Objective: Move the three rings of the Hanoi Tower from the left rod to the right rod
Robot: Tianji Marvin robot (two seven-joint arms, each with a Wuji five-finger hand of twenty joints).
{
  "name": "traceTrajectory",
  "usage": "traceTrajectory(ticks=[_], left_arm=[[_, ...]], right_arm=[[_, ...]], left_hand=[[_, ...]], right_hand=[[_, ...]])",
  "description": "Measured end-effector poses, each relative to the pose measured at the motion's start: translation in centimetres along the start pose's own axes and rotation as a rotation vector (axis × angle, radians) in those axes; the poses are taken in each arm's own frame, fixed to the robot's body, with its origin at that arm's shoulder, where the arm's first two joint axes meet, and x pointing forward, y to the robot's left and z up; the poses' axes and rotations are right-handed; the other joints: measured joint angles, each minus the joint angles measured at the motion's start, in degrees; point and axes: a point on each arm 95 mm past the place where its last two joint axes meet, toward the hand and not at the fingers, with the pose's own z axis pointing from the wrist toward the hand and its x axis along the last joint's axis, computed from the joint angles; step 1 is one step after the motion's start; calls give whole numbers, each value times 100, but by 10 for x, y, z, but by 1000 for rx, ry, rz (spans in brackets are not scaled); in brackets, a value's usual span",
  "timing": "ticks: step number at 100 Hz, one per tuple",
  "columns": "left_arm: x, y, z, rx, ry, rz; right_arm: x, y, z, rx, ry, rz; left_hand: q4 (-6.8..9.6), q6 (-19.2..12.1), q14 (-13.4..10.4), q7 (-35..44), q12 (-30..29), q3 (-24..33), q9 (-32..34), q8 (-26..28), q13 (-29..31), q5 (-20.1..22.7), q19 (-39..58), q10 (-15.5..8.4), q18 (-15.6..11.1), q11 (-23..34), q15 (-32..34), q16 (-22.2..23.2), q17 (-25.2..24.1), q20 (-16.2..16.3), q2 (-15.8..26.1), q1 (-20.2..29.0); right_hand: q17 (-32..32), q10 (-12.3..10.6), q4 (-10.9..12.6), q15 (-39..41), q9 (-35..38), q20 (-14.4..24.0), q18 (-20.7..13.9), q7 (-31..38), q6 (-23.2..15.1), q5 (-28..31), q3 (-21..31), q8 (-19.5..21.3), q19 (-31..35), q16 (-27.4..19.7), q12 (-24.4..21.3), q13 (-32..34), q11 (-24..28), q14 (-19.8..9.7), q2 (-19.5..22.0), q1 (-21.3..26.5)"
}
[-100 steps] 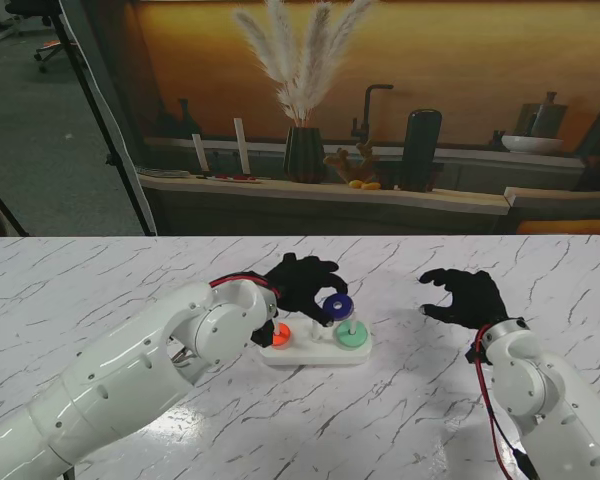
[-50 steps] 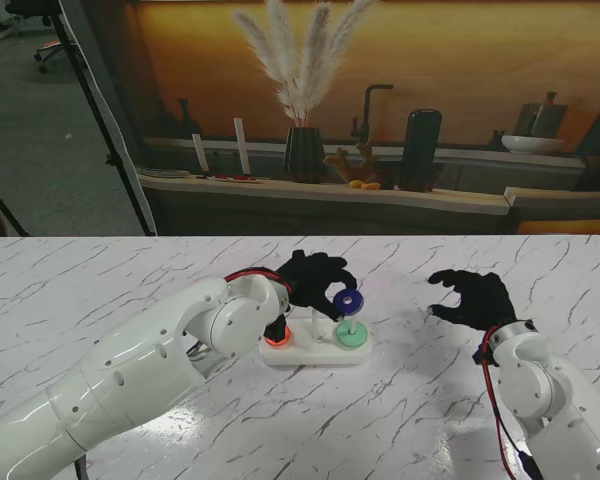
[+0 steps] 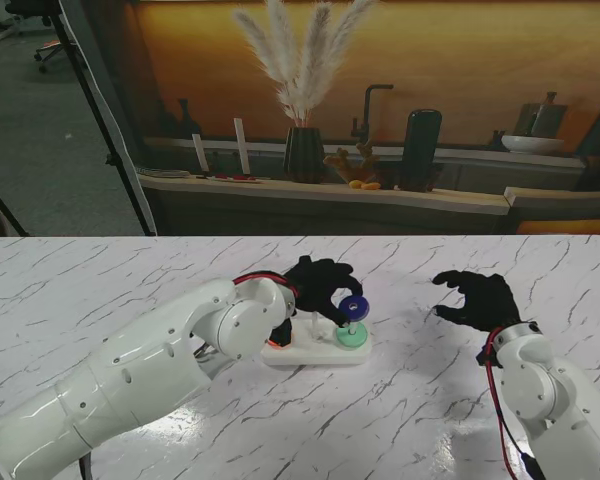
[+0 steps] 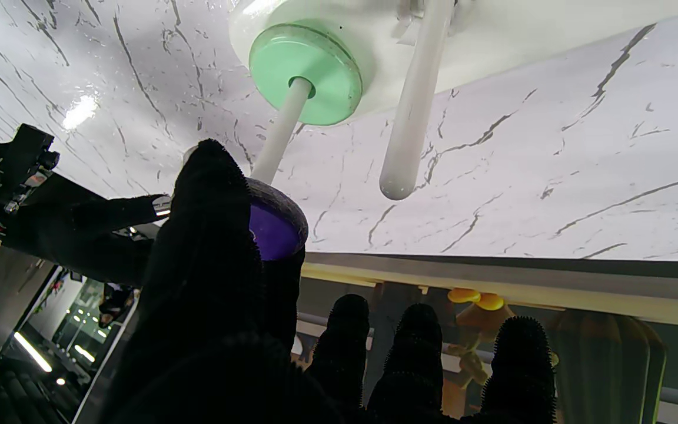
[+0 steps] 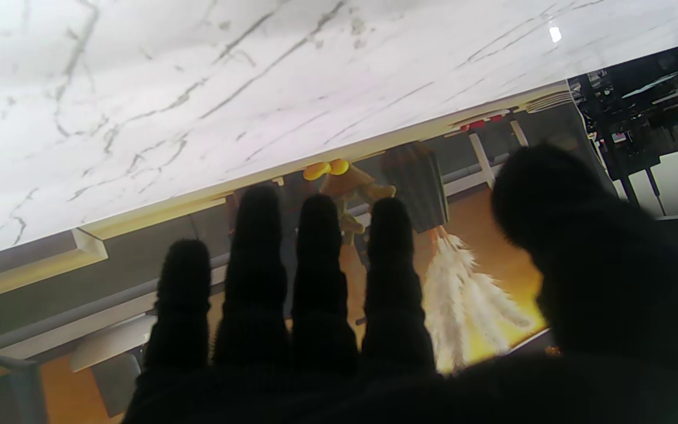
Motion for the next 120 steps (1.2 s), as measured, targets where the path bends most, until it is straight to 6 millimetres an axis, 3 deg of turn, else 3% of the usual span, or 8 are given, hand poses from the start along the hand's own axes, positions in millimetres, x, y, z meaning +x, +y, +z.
traceTrajectory(ticks=[120], left_arm=[[1, 5, 3, -26, -4, 23]], right_arm=[[-4, -1, -1, -3, -11, 1]], left_hand=[[0, 0, 0, 0, -1, 0, 0, 0, 0, 1, 0, 1, 0, 0, 0, 0, 0, 0, 0, 0]], right_hand=[[0, 0, 0, 0, 0, 0, 0, 0, 0, 0, 26, 0, 0, 0, 0, 0, -1, 0, 0, 0]])
